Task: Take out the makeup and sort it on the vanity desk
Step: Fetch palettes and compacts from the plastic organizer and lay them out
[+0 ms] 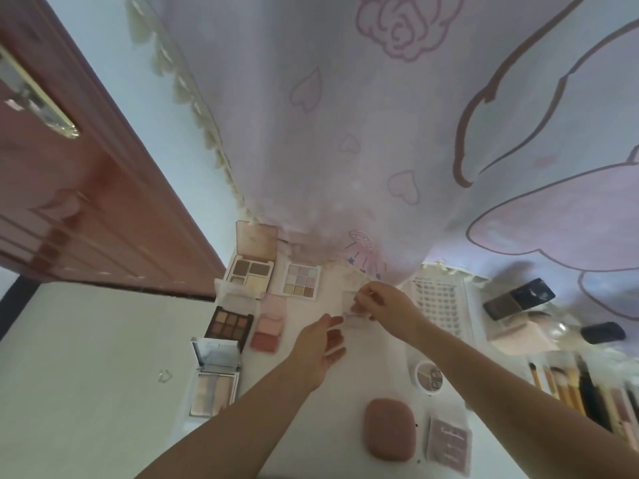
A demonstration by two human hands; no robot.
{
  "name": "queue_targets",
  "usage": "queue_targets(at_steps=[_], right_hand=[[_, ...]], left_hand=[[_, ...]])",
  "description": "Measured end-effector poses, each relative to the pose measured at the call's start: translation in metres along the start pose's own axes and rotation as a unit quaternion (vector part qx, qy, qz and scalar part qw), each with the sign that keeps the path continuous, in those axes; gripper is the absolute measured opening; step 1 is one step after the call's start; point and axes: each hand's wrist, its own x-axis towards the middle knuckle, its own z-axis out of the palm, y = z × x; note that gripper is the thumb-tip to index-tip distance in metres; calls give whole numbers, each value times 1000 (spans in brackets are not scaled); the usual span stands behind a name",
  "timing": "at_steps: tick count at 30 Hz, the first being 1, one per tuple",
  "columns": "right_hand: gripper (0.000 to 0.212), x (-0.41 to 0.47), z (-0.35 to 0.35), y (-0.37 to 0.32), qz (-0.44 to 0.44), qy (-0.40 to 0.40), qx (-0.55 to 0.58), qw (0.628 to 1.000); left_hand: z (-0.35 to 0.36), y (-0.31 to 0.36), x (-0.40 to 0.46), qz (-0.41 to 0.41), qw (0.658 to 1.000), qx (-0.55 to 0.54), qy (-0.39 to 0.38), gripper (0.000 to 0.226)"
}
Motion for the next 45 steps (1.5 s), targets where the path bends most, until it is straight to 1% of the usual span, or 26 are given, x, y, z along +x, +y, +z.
queue_targets(at_steps=[2, 5, 7, 11, 13, 16, 19, 21, 22, 24, 26, 29, 31, 32, 34, 35, 36, 37, 38, 39, 41, 43, 45], right_hand=[[13, 13, 2, -4, 36, -13, 73, 997], [14, 35, 8, -9, 75, -6, 150, 986], [16, 49, 12, -11, 100, 5, 169, 981], [15, 73, 22, -12, 126, 50, 162, 977], [15, 79, 26, -13, 118, 71, 117, 983], [19, 81, 28, -14, 94, 82, 1, 992], [14, 76, 25, -18, 70, 62, -120, 988], [16, 67, 18, -22, 64, 36, -192, 979], [18, 59, 13, -23, 58, 30, -214, 975], [27, 36, 3, -23, 48, 21, -203, 978], [31, 0, -3, -18, 42, -15, -200, 979], [33, -63, 9, 6, 29, -74, -278, 957], [38, -104, 27, 25, 32, -88, -316, 944], [44, -121, 36, 34, 28, -93, -330, 939], [69, -148, 55, 44, 23, -127, -382, 915], [80, -156, 62, 48, 1, -120, -421, 899], [85, -161, 66, 49, -21, -90, -446, 890], [81, -162, 67, 48, -37, -48, -454, 889], [72, -161, 67, 46, -42, -24, -441, 896], [63, -160, 70, 42, -40, -19, -400, 915], [51, -156, 79, 33, -11, -2, -278, 960], [44, -150, 88, 16, 1, 50, -181, 982], [44, -145, 94, 1, -11, 69, -127, 989]], left_hand=[[0, 0, 1, 11, 1000, 3, 4, 29], [0, 4, 2, 22, 999, -32, 4, 32], [-2, 10, 4, 35, 998, -44, 12, 34], [-4, 20, 10, 65, 996, -38, 37, 32], [-5, 21, 14, 78, 995, -34, 52, 30], [-7, 21, 18, 87, 994, -26, 64, 24], [-9, 19, 18, 90, 994, -18, 63, 21], [-10, 18, 15, 95, 994, -6, 59, 21], [-12, 17, 13, 97, 994, 1, 57, 21], [-17, 14, 6, 91, 995, 24, 46, 20], [-24, 5, -3, 63, 995, 71, 20, 21], [-33, -22, -20, 12, 981, 191, -38, 20], [-35, -41, -30, 3, 963, 260, -74, 17], [-34, -49, -34, 3, 955, 283, -86, 17], [-34, -60, -38, -3, 945, 311, -105, 17], [-35, -63, -39, -7, 941, 318, -112, 17], [-35, -65, -41, -13, 938, 325, -121, 17], [-36, -65, -42, -20, 935, 329, -128, 17], [-36, -65, -43, -28, 932, 335, -138, 18], [-39, -62, -45, -35, 926, 345, -151, 19], [-46, -53, -50, -55, 921, 342, -180, 24], [-57, -42, -52, -109, 934, 249, -232, 35], [-67, -31, -54, -159, 933, 144, -290, 45]])
